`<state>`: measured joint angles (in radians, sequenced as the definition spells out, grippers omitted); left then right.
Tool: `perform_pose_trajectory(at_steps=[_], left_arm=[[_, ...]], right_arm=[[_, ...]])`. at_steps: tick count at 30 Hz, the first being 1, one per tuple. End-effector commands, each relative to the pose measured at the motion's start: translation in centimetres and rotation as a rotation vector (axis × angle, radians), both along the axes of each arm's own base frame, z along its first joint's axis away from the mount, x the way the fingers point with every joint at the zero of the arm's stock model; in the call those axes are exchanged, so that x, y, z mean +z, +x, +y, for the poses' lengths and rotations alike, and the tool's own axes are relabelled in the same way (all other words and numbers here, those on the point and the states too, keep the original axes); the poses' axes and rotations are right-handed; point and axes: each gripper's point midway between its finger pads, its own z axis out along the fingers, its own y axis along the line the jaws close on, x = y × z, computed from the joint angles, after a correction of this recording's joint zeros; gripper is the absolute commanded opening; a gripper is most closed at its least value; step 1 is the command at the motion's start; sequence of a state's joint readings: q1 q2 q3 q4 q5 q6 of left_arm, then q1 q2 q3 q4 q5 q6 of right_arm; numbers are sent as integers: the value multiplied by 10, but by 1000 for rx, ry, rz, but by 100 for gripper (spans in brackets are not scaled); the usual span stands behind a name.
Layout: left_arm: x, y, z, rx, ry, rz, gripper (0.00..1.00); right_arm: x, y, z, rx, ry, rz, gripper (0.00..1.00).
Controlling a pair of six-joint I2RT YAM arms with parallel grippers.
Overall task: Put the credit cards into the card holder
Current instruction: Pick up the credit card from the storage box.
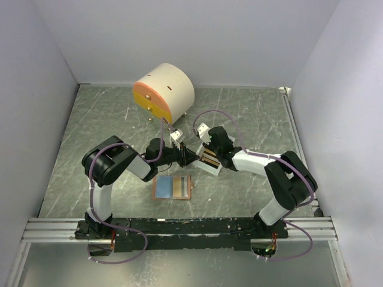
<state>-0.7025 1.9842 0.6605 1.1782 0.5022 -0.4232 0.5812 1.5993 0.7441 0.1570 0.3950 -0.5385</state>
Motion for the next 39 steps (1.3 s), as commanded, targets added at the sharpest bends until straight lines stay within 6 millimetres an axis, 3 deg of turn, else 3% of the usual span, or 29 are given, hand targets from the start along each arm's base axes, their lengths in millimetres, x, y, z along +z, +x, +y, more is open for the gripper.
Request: perform_pose_trajectory(at_steps=[1,39], left_arm=[[-18,-22,0,-97,23,73,7],[-27,-9,-3,-74,60,100,7]], right_arm=[[27,18,-19,-75,-7,-88,34],[54,24,-22,-75,59,-87,19]])
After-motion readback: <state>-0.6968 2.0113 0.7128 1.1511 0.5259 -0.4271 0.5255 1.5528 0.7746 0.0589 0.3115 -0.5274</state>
